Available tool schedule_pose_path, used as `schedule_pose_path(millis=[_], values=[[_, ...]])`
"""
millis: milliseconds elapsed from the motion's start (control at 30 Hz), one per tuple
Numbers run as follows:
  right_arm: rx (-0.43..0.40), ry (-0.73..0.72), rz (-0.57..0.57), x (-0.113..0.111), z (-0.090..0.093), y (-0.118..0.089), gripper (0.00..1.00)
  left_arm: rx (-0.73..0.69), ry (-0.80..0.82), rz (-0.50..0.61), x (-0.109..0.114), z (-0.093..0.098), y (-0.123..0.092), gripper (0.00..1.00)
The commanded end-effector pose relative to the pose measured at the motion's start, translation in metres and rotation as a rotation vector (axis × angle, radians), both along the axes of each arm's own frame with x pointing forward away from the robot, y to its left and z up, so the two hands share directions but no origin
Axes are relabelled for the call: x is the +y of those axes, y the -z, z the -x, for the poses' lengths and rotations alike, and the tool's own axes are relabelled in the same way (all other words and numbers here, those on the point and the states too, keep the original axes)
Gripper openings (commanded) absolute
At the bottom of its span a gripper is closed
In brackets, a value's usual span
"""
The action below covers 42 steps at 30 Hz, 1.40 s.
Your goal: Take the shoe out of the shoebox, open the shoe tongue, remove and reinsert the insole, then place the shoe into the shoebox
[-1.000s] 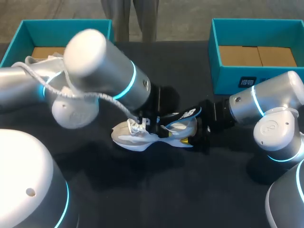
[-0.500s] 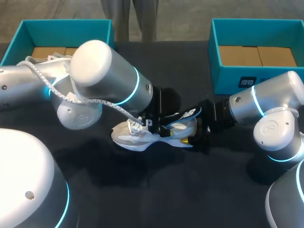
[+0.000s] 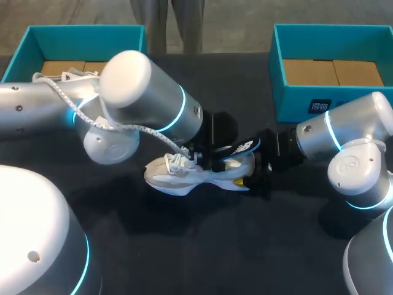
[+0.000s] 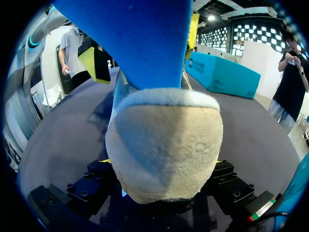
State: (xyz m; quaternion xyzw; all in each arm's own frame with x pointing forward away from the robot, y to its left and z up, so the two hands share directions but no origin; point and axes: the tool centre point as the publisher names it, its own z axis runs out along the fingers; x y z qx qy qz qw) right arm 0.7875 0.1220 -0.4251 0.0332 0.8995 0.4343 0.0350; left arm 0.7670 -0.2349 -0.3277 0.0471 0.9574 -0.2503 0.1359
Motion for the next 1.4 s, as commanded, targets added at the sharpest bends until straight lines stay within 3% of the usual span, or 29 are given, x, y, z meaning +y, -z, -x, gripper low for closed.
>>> schedule_pose_path(millis=[33,100,300,633,1200,1400], values=[[0.0,0.001,0.005,0.001,-0.001,0.001,0.0,-0.003,0.003,0.003,0.0,0.002,-0.001,0.37],[0.0,0.001,0.005,0.001,-0.001,0.001,0.0,-0.003,0.005,0.002,0.0,0.003,-0.001,0.33],[0.0,0.001,0.005,0.001,-0.001,0.001,0.0,0.011,0.012,-0.001,-0.002,0.002,0.001,0.0],[0.0,0.001,0.005,0.001,-0.001,0.001,0.0,0.016,0.048,0.032,0.003,0.006,-0.013,0.0],[0.0,0.001,0.005,0.001,-0.001,0.001,0.0,0.0,0.248,0.218,-0.015,0.014,-0.099,0.0],[0.0,0.001,0.005,0.001,-0.001,0.001,0.0,-0.009,0.26,0.205,-0.019,0.016,-0.11,0.0]])
